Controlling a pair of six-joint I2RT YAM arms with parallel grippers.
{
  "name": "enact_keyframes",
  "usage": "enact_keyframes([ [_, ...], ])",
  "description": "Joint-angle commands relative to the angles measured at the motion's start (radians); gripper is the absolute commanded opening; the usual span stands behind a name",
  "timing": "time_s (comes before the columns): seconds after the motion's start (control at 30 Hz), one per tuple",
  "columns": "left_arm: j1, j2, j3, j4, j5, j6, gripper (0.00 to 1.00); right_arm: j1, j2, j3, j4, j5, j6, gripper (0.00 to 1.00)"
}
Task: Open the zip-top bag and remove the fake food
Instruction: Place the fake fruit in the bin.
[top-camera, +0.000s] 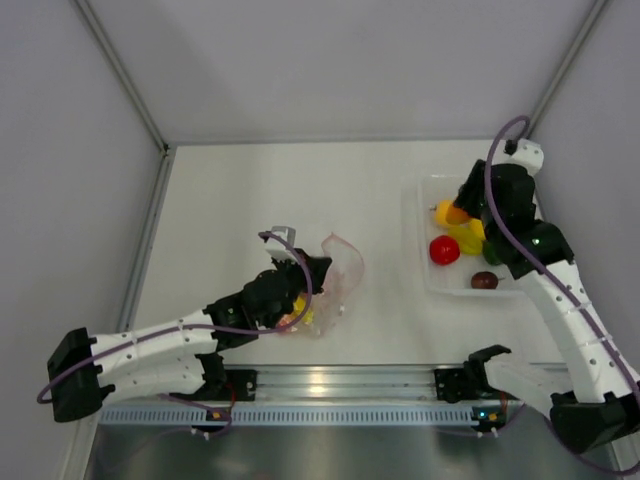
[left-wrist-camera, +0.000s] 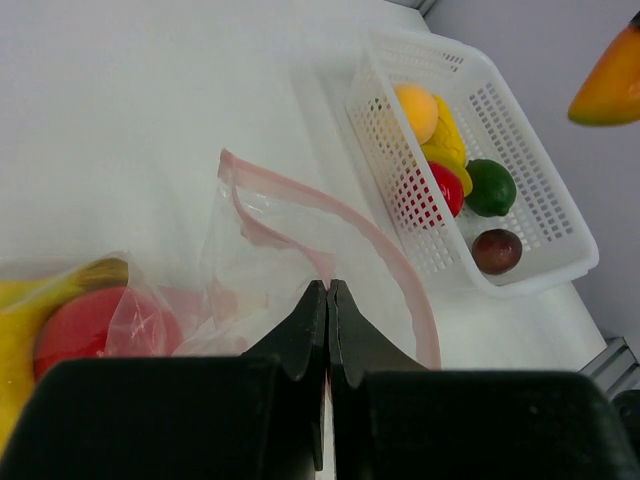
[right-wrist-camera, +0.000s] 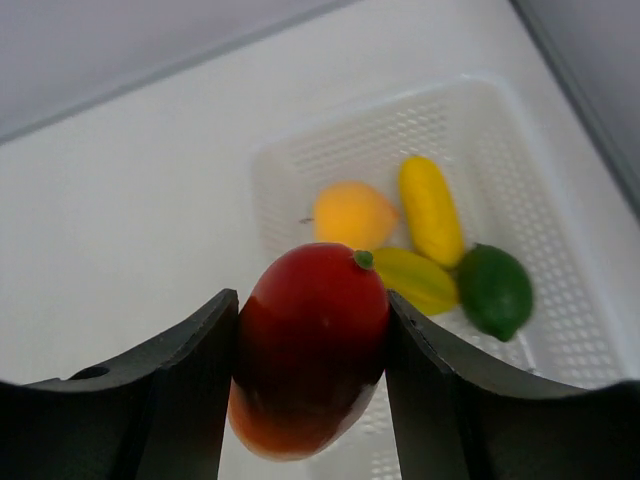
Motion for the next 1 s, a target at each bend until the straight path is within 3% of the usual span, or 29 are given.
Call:
enact_keyframes([
  [0.0, 0.003, -0.025, 0.044, 0.016, 0.006, 0.026, 0.0, -0.159, 0.058, -0.107, -0.173, -0.058, -0.076, 0.14],
  [0.23, 0.003, -0.001, 0.079, 0.003, 0.05, 0.055, 0.0, -0.287, 0.034, -0.372, 0.005, -0.171, 0.02, 0.16],
  [0.57, 0.003, -0.032, 0.087, -0.037, 0.067, 0.063, 0.0, -0.299, -0.028, -0.512, 0.099, -0.087, 0.1, 0.21],
  [0.67, 0.004, -0.032, 0.087, -0.037, 0.07, 0.066, 0.0, -0.299, -0.023, -0.512, 0.09, -0.086, 0.096, 0.46],
  [0.7, 0.004, -0.027, 0.089, -0.037, 0.074, 0.068, 0.0, -0.299, -0.025, -0.507, 0.082, -0.084, 0.093, 0.6],
  [0.8, 0.004, -0.021, 0.095, -0.035, 0.092, 0.072, 0.0, -0.299, -0.038, -0.487, 0.064, -0.087, 0.073, 0.82],
  [0.87, 0.004, -0.019, 0.104, -0.037, 0.109, 0.078, 0.0, -0.299, -0.066, -0.469, 0.05, -0.078, 0.06, 0.87],
  [0.9, 0.004, -0.013, 0.107, -0.037, 0.126, 0.085, 0.0, -0.299, -0.075, -0.466, 0.048, -0.076, 0.059, 0.97],
  [0.97, 0.004, -0.006, 0.119, -0.035, 0.139, 0.089, 0.0, -0.298, -0.11, -0.454, 0.041, -0.089, 0.041, 0.99],
])
